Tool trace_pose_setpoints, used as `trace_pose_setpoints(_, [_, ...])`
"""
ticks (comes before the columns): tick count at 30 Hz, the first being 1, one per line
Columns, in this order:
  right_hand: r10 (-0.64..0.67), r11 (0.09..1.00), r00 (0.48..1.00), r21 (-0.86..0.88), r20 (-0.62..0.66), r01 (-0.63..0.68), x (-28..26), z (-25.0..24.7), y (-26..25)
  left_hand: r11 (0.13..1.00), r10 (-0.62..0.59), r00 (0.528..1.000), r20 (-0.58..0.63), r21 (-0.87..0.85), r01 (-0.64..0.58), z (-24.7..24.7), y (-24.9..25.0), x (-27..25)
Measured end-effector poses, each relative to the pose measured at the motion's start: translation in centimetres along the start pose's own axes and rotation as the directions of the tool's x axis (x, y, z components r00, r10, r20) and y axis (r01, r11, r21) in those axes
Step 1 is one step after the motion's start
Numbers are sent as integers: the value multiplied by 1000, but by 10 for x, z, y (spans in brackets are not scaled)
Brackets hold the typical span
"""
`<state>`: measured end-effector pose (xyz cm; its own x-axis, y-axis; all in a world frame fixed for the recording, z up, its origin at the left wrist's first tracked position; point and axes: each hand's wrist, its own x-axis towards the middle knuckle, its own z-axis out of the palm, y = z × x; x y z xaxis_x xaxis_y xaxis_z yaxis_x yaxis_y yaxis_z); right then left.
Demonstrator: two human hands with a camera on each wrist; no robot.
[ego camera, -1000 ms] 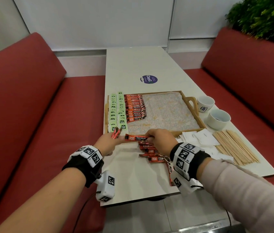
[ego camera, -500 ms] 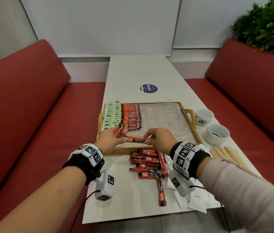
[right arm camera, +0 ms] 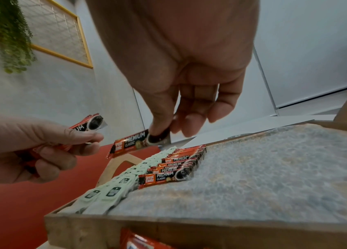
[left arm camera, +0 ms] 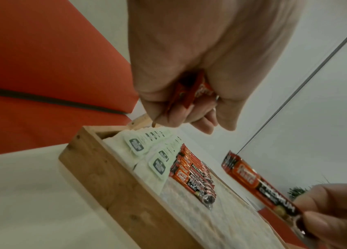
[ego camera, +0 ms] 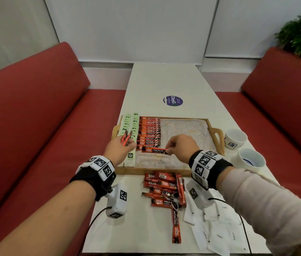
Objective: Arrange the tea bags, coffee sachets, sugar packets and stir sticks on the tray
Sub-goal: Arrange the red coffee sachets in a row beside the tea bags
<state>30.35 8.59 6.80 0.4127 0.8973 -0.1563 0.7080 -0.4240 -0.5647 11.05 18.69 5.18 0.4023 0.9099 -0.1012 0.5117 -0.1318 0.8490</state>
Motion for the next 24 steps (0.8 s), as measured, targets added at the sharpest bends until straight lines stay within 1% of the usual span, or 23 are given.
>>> trace_pose_setpoints(3, [27, 999, 999, -41, 21, -26, 14, 2, 0, 1000, -12, 1000, -29, 10, 13, -2, 0, 11])
trace_pose_setpoints(6, [41, 997, 998, -74, 51, -37, 28, 3, -4, 996, -20, 999, -34, 80, 23, -4, 1, 25])
trace_pose_setpoints(8, [48, 995, 996, -95, 69, -41, 38, 6, -8, 989, -29, 1000, -1, 143, 29, -5, 1, 33])
trace_pose_setpoints(12, [59, 988, 993, -151, 107, -42, 55, 16, -14, 967, -51, 992, 112, 254, 21, -2, 1, 47])
trace_pose_setpoints(16, [79, 970, 991, -238, 107, -51, 67, 27, -17, 953, -105, 973, 205, 299, 40, 4, 0, 59])
trace_pose_setpoints(18, [93, 966, 990, -248, 104, -64, 72, 30, -17, 951, -130, 959, 251, 306, 48, 8, -1, 63])
trace_pose_setpoints(20, [98, 964, 989, -256, 107, -68, 76, 32, -17, 948, -146, 949, 278, 314, 54, 12, -3, 67])
trace_pose_setpoints(24, [103, 955, 989, -290, 109, -68, 80, 35, -18, 927, -143, 941, 306, 373, 20, 20, -4, 71])
